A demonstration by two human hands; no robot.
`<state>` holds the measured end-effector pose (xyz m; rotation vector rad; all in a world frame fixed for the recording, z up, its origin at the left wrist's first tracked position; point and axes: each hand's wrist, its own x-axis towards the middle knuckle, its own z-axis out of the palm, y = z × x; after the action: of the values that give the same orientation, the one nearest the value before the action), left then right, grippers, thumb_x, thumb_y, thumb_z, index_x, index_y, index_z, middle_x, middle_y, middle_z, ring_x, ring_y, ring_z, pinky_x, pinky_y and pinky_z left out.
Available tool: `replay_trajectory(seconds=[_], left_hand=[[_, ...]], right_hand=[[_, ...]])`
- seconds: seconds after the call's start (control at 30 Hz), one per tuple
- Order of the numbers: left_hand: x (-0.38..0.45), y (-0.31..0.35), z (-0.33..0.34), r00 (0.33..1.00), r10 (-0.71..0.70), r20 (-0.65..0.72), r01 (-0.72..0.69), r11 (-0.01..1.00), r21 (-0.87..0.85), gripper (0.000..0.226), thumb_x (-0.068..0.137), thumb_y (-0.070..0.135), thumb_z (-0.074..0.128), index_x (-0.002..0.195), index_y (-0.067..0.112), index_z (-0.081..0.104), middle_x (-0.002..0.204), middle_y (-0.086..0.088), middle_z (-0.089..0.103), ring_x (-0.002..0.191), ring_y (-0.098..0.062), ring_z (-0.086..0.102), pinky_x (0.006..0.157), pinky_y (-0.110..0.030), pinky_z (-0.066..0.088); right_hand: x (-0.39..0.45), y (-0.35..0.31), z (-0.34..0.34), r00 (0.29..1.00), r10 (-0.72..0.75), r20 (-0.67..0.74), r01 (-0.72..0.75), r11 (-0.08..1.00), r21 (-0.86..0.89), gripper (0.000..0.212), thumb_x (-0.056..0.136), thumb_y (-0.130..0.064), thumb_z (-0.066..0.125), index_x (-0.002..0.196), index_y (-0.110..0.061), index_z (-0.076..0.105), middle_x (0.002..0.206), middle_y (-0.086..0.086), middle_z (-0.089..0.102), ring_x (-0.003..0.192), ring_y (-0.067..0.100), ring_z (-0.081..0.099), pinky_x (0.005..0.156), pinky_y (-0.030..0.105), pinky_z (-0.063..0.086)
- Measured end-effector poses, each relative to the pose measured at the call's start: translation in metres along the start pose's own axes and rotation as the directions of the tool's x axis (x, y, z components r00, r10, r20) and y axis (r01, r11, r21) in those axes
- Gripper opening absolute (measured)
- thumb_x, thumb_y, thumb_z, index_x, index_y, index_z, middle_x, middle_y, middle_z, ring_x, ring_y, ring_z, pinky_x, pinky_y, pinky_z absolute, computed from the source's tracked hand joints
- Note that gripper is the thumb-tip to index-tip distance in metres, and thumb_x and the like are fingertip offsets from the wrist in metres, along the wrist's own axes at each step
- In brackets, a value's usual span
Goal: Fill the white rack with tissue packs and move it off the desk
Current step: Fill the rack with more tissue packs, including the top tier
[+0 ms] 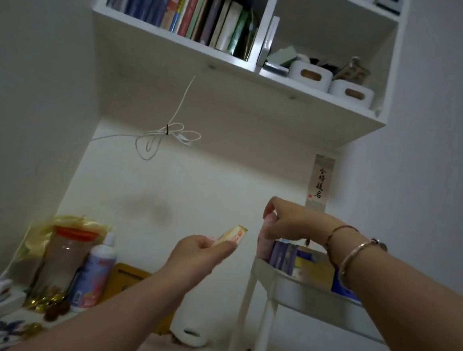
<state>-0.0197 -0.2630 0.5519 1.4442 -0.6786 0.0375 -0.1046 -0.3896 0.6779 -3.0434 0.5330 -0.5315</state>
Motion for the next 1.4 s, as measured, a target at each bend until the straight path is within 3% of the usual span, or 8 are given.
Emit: replay_trajectory(seconds=[0.13, 0.33, 0.5, 0.73, 0.83, 1.03, 1.27, 1.4], left_hand=[[0.006, -0.005, 0.009, 0.999, -0.039, 0.003, 0.039, 0.998, -0.042, 0.031, 0.084, 0.045, 0.065, 0.094, 0.016, 0.061, 0.091, 0.004, 0.058, 0.087, -0.014, 0.057, 0.088, -0.035, 0.054], [0.011, -0.007, 0.023, 0.995, -0.100, 0.015, 0.101, 0.988, -0.117, 0.029, 0.085, 0.044, 0.065, 0.090, 0.017, 0.056, 0.092, 0.006, 0.053, 0.086, -0.013, 0.054, 0.086, -0.032, 0.053], [0.013, -0.005, 0.032, 0.994, -0.103, 0.022, 0.106, 0.985, -0.139, 0.025, 0.085, 0.040, 0.066, 0.077, 0.021, 0.052, 0.089, 0.004, 0.053, 0.083, -0.012, 0.053, 0.090, -0.034, 0.053], [0.026, -0.002, 0.042, 0.992, -0.107, 0.065, 0.114, 0.985, -0.130, 0.026, 0.086, 0.039, 0.065, 0.079, 0.018, 0.051, 0.088, 0.004, 0.051, 0.081, -0.011, 0.051, 0.088, -0.031, 0.052], [0.038, 0.002, 0.052, 0.991, -0.115, 0.065, 0.121, 0.989, -0.082, 0.028, 0.086, 0.038, 0.065, 0.073, 0.018, 0.050, 0.084, 0.001, 0.053, 0.076, -0.012, 0.052, 0.078, -0.029, 0.052], [0.051, 0.001, 0.064, 0.981, -0.116, 0.154, 0.106, 0.992, 0.071, 0.041, 0.084, 0.039, 0.065, 0.099, 0.001, 0.069, 0.103, -0.016, 0.068, 0.088, -0.022, 0.061, 0.074, -0.027, 0.048], [0.058, -0.006, 0.055, 0.979, -0.153, 0.136, 0.134, 0.982, 0.135, 0.043, 0.082, 0.045, 0.067, 0.098, 0.005, 0.069, 0.102, -0.011, 0.067, 0.089, -0.018, 0.060, 0.068, -0.023, 0.048], [0.060, -0.008, 0.044, 0.983, -0.151, 0.103, 0.142, 0.986, 0.090, 0.043, 0.082, 0.041, 0.069, 0.106, 0.006, 0.066, 0.106, -0.009, 0.066, 0.095, -0.018, 0.061, 0.073, -0.024, 0.050]], right_hand=[[0.020, -0.005, 0.007, 1.000, 0.015, -0.017, -0.017, 0.986, -0.168, 0.054, 0.073, -0.019, 0.077, 0.119, -0.011, 0.051, 0.117, 0.007, 0.060, 0.104, 0.024, 0.057, 0.091, 0.037, 0.051], [0.032, -0.014, 0.009, 0.998, 0.062, 0.013, -0.052, 0.919, -0.391, 0.052, 0.060, -0.030, 0.087, 0.101, -0.009, 0.063, 0.094, 0.003, 0.065, 0.087, 0.019, 0.063, 0.070, 0.026, 0.048], [0.034, -0.008, 0.012, 0.999, 0.031, -0.031, -0.040, 0.924, -0.380, 0.016, 0.081, -0.017, 0.070, 0.092, -0.005, 0.065, 0.077, 0.004, 0.057, 0.073, 0.019, 0.055, 0.076, 0.029, 0.049], [0.016, -0.003, 0.004, 0.980, 0.037, 0.194, 0.030, 0.942, -0.334, 0.047, 0.080, -0.025, 0.071, 0.122, -0.013, 0.054, 0.115, 0.003, 0.056, 0.095, 0.017, 0.053, 0.052, 0.020, 0.042], [0.014, 0.008, -0.001, 0.978, 0.027, 0.206, 0.016, 0.979, -0.203, 0.044, 0.087, -0.025, 0.065, 0.126, -0.016, 0.050, 0.104, -0.003, 0.051, 0.094, 0.014, 0.051, 0.049, 0.017, 0.043], [0.024, 0.014, -0.005, 0.960, 0.071, 0.271, -0.001, 0.968, -0.251, 0.037, 0.091, -0.020, 0.059, 0.126, -0.014, 0.051, 0.123, 0.010, 0.055, 0.111, 0.028, 0.059, 0.086, 0.037, 0.056], [0.039, 0.007, 0.010, 0.913, 0.117, 0.390, 0.087, 0.879, -0.468, 0.039, 0.092, -0.029, 0.055, 0.123, -0.005, 0.053, 0.102, 0.007, 0.059, 0.092, 0.019, 0.056, 0.080, 0.028, 0.042], [0.028, 0.009, 0.004, 0.863, 0.174, 0.475, -0.078, 0.973, -0.216, 0.059, 0.094, -0.023, 0.050, 0.146, -0.005, 0.029, 0.145, 0.016, 0.042, 0.131, 0.027, 0.044, 0.103, 0.034, 0.037]])
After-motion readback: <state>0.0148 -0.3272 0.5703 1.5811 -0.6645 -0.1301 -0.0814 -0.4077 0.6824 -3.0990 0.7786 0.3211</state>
